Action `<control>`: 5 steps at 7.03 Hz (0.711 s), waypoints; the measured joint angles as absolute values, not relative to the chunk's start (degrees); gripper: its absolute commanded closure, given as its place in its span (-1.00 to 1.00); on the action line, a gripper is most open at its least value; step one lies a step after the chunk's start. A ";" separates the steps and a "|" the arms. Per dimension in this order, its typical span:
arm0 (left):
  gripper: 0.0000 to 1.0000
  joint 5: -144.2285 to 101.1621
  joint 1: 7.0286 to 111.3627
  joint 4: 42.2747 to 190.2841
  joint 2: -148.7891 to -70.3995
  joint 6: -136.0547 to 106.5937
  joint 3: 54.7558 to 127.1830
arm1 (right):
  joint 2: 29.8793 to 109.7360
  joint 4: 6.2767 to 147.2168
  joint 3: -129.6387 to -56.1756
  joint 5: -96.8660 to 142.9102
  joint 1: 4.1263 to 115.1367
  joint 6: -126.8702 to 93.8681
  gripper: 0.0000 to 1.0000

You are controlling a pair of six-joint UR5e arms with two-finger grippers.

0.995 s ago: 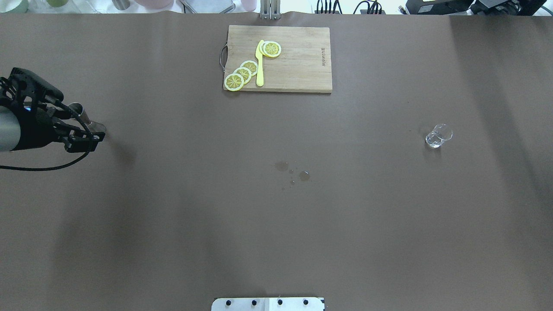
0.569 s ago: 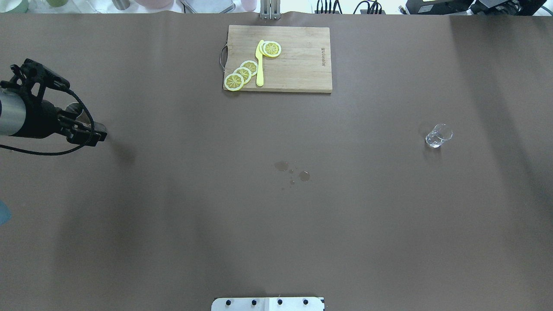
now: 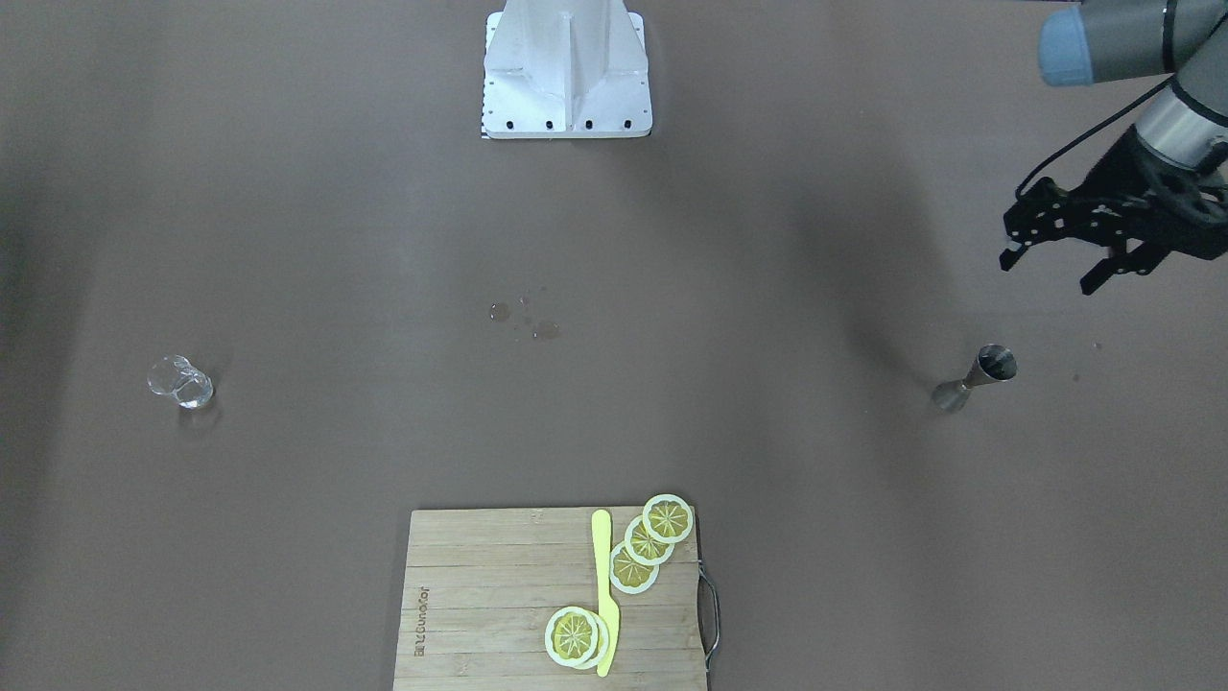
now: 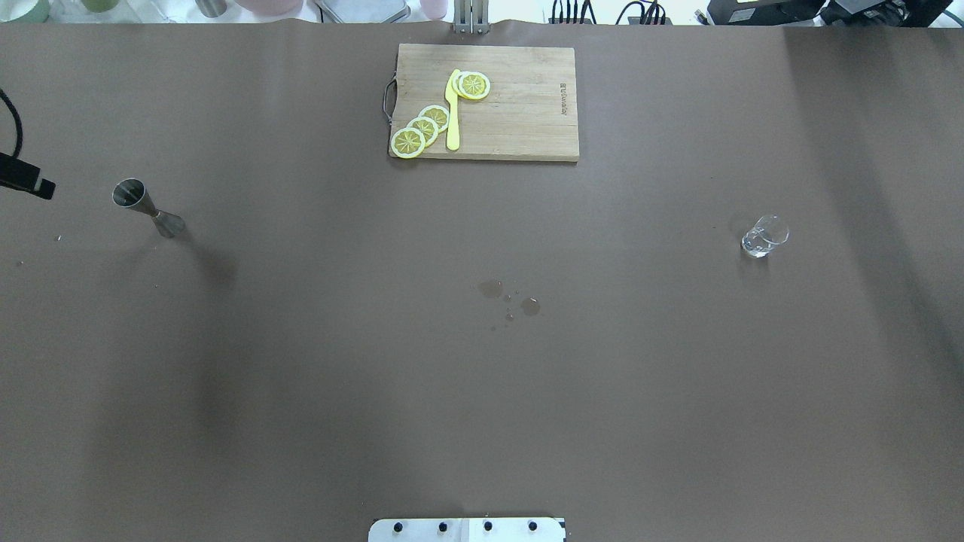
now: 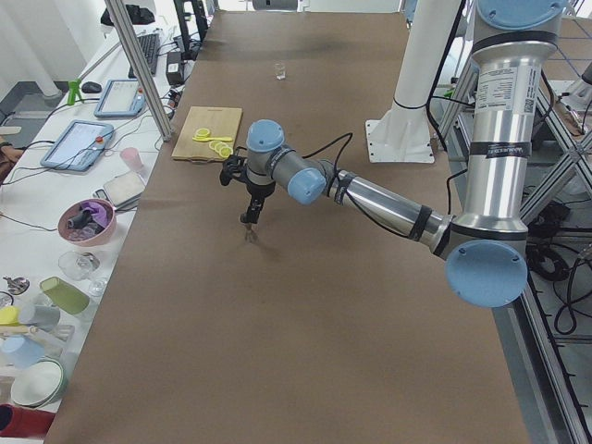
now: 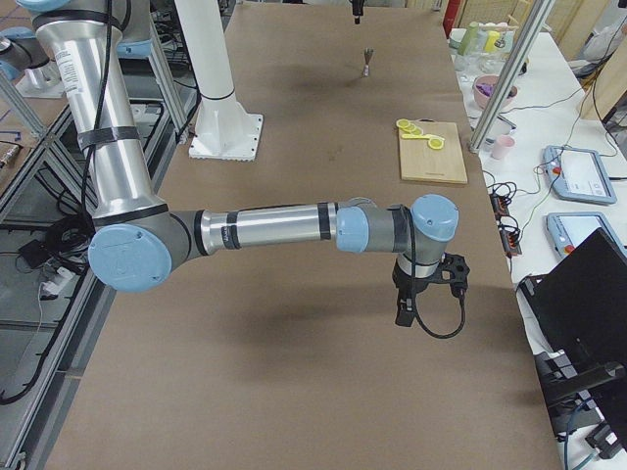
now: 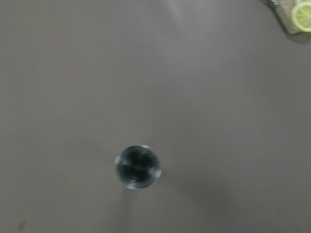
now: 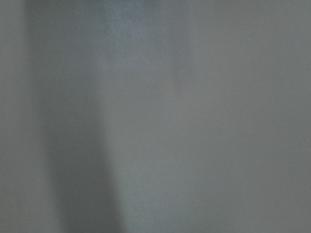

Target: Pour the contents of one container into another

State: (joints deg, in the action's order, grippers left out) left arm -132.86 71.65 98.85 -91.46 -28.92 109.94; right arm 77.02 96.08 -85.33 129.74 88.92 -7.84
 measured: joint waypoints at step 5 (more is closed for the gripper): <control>-0.98 -134.32 82.70 80.37 -91.47 -17.31 102.06 | 77.43 96.15 -86.66 129.98 88.64 -8.17 -1.00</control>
State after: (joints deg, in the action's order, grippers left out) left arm -134.32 82.70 80.37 -91.47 -17.31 102.06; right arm 77.43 96.15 -86.66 129.98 88.64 -8.17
